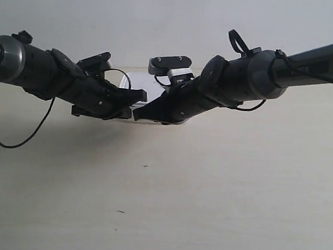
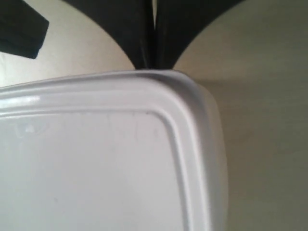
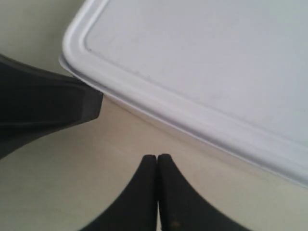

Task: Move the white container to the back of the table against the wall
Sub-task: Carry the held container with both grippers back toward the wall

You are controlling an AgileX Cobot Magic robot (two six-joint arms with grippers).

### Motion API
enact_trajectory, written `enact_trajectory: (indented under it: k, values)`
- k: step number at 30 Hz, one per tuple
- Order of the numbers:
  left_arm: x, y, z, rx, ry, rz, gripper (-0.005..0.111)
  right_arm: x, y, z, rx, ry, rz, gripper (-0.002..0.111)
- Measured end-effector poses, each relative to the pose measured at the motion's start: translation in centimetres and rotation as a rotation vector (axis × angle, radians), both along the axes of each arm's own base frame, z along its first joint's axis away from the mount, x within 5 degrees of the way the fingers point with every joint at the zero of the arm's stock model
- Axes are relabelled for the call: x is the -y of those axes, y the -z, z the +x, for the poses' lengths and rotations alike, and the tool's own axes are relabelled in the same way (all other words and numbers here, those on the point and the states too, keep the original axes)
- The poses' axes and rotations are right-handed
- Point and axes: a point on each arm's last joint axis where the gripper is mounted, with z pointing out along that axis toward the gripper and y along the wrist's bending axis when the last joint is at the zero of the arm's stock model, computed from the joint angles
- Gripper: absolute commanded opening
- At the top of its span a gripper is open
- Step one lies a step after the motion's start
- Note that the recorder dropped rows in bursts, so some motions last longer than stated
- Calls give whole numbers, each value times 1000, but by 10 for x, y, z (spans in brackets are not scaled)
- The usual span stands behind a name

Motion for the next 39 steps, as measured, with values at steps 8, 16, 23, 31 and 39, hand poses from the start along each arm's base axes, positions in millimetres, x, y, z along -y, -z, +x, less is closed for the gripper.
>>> enact_trajectory:
  k: [8,16,23,31,39]
  values:
    - [1,4,9,10,-1,-1,0,49,4,21,-40,102,-54,0]
    - [-8,12,18,15,-28,6,0,58,2,29,3,141,-51,0]
    - [-5,4,26,45,-22,-3,0,48,-2,47,12,119,-33,0]
    - [-7,2,29,78,-28,22,0,42,4,60,26,90,-50,0]
    - [-7,-1,43,101,-17,6,0,49,17,67,5,87,-81,0]
